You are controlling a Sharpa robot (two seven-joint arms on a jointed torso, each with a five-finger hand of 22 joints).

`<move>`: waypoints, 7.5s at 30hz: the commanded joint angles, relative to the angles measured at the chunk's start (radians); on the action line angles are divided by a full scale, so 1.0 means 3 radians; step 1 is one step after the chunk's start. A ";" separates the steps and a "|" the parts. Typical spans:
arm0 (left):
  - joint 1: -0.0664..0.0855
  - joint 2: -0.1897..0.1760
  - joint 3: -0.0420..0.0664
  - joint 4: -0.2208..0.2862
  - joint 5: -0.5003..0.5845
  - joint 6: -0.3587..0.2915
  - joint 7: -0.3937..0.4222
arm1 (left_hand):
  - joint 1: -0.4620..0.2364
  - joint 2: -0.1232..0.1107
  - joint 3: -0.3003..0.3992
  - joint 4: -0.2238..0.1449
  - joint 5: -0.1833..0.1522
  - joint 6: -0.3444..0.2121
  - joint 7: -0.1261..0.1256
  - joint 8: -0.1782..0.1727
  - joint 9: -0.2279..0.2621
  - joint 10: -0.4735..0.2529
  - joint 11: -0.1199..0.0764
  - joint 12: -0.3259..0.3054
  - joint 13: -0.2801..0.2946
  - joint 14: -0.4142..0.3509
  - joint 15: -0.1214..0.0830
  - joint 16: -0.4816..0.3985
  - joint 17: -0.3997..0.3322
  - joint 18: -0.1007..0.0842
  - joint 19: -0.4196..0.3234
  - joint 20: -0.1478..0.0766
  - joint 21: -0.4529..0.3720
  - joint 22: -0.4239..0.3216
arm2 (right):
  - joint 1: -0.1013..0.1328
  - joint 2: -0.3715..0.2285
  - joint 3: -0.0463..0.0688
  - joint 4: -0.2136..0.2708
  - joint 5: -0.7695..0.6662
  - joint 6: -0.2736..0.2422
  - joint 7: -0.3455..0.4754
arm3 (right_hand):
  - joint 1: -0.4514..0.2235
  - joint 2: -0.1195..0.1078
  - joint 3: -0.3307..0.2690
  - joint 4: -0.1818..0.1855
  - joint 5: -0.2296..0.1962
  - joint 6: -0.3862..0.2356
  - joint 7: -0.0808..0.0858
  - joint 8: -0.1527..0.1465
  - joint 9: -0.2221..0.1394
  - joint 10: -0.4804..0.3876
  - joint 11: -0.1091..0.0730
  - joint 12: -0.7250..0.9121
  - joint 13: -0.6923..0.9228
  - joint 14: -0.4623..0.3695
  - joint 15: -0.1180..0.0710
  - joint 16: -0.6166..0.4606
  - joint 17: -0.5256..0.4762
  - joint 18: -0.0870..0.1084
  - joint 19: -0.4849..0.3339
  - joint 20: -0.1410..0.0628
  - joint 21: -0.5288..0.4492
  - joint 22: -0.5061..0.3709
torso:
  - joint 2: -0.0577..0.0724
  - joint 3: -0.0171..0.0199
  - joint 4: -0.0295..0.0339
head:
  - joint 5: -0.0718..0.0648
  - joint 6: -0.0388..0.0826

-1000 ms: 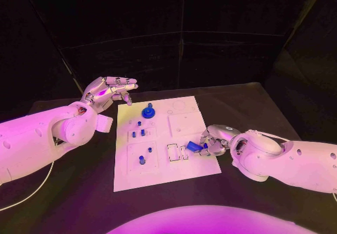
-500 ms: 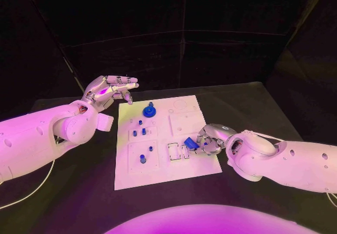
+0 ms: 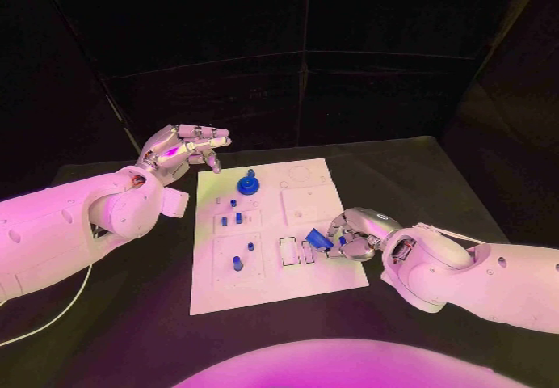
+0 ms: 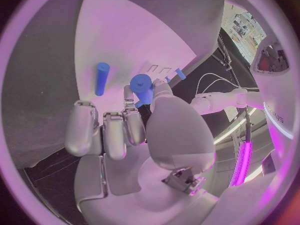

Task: Assemble the parts on the task board

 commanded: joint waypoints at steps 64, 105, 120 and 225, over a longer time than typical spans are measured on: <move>0.0005 -0.0007 -0.0006 0.0016 0.0003 0.0090 -0.0018 | -0.0024 -0.0005 -0.0024 0.0006 0.0015 -0.0011 -0.0014 0.0014 -0.0001 -0.0029 -0.0003 0.0022 0.0003 -0.0025 0.0001 0.0024 -0.0012 0.0049 0.0033 -0.0002 -0.0019 -0.0018 | 0.0007 0.0480 0.0003 -0.0121 0.0419 0.0021 -0.0046 | -0.0863 -0.0094 -0.0179 0.0198 -0.1183 0.0276 -0.0071 -0.0027 0.0080 0.0017 -0.0059 -0.0081 0.0198 0.0256 -0.0077 0.0005 0.0400 -0.0047 0.0005 -0.0051 -0.0001 -0.0013 | 0.0004 -0.0001 -0.0003 | 0.0127 -0.0031; 0.0006 -0.0043 -0.0006 0.0025 0.0003 0.0071 -0.0010 | -0.0015 -0.0006 -0.0026 0.0003 0.0015 -0.0013 -0.0013 0.0014 -0.0001 -0.0033 -0.0003 0.0024 0.0003 -0.0027 0.0000 0.0026 -0.0016 0.0050 0.0036 -0.0003 -0.0024 -0.0023 | 0.0008 0.0213 0.0003 -0.0005 0.0879 -0.0283 0.0870 | -0.0101 0.0081 0.0215 -0.0279 -0.0519 0.0170 -0.0042 -0.0060 0.0106 -0.0058 -0.0039 -0.0221 0.0123 0.0231 -0.0066 -0.0078 0.0286 -0.0019 -0.0052 -0.0047 -0.0113 -0.0168 | 0.0002 0.0000 -0.0005 | 0.0110 -0.0037; 0.0006 -0.0018 -0.0008 0.0001 0.0003 0.0071 -0.0003 | -0.0012 -0.0006 -0.0028 0.0003 0.0015 -0.0013 -0.0013 0.0015 -0.0001 -0.0033 -0.0003 0.0027 0.0004 -0.0028 0.0000 0.0028 -0.0018 0.0050 0.0038 -0.0003 -0.0028 -0.0027 | 0.0337 -0.0514 0.0005 0.0048 0.0820 -0.0104 0.0737 | 0.0111 0.0115 0.0316 -0.0477 -0.0613 -0.0019 0.0073 -0.0327 -0.0021 -0.0093 0.0055 -0.0260 0.0104 0.0230 0.0011 -0.0089 0.0279 -0.0017 -0.0055 0.0020 -0.0133 -0.0187 | 0.0001 -0.0005 0.0002 | 0.0017 0.0028; 0.0006 -0.0035 -0.0051 0.0023 0.0003 0.0085 -0.0003 | -0.0010 -0.0009 -0.0041 0.0010 0.0015 -0.0016 -0.0012 0.0016 -0.0001 -0.0036 -0.0003 0.0033 0.0004 -0.0031 0.0000 0.0034 -0.0026 0.0049 0.0045 -0.0004 -0.0038 -0.0037 | 0.0024 0.0009 0.0002 -0.0079 0.0028 0.0481 -0.0363 | -0.0059 -0.0049 0.1848 -0.1081 -0.0812 0.0346 -0.0013 -0.0435 0.0017 -0.0097 -0.0022 -0.0374 0.0048 0.0230 -0.0051 -0.0136 0.0270 -0.0015 -0.0029 -0.0030 -0.0183 -0.0203 | 0.0004 -0.0003 0.0004 | -0.0038 0.0012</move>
